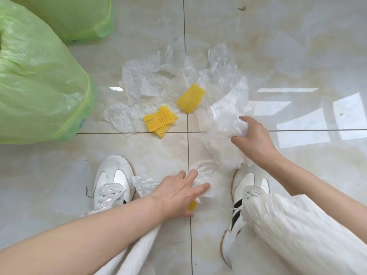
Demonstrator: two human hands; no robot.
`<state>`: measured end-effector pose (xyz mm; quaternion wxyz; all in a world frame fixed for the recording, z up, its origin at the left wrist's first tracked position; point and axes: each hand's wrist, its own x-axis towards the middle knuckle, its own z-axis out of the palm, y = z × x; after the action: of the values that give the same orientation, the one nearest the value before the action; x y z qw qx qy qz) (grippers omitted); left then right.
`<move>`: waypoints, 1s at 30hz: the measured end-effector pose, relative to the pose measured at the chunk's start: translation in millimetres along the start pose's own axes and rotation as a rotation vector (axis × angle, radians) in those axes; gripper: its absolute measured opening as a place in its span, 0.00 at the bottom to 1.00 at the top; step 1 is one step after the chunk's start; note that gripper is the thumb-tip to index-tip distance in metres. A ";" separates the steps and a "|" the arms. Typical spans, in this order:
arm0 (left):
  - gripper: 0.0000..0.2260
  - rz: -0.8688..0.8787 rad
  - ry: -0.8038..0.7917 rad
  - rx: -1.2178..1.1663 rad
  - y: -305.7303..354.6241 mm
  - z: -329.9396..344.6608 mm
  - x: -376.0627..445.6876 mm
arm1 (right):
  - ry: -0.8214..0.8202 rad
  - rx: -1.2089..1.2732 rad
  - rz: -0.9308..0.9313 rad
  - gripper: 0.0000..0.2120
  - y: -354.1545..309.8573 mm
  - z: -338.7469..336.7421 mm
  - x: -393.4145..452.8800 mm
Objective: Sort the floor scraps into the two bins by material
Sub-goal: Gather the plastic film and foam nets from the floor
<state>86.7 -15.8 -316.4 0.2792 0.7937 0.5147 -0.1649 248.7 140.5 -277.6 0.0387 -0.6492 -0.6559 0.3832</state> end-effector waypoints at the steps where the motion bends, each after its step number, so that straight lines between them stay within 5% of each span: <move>1: 0.34 -0.007 -0.013 0.015 -1.0 2.3 1.1 | -0.023 -0.043 0.002 0.28 3.9 4.2 -0.4; 8: 0.21 -0.043 -0.010 -0.075 -19.2 3.7 1.6 | -0.199 -0.354 -0.049 0.33 28.6 25.2 -6.4; 12: 0.19 -0.053 -0.018 -0.097 -24.8 1.1 -0.6 | -0.162 -0.500 -0.101 0.37 29.5 35.0 -5.1; 18: 0.13 -0.027 -0.019 -0.074 -23.2 4.3 -2.7 | -0.185 -0.599 -0.126 0.18 20.5 40.4 1.3; 23: 0.10 0.020 0.225 -0.193 -35.5 16.6 -4.9 | -0.191 -0.590 -0.216 0.07 18.0 37.1 -0.1; 26: 0.10 -0.034 0.430 -0.351 -50.5 15.4 -4.7 | -0.122 -0.408 -0.177 0.12 16.1 28.9 -0.8; 30: 0.10 -0.319 0.550 -0.619 -62.5 -9.7 -3.1 | 0.021 -0.286 -0.224 0.14 6.0 11.2 2.8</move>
<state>28.3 7.6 -324.1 0.3273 0.5978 0.7109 0.1733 247.1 137.1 -290.1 -0.0047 -0.5750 -0.7714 0.2726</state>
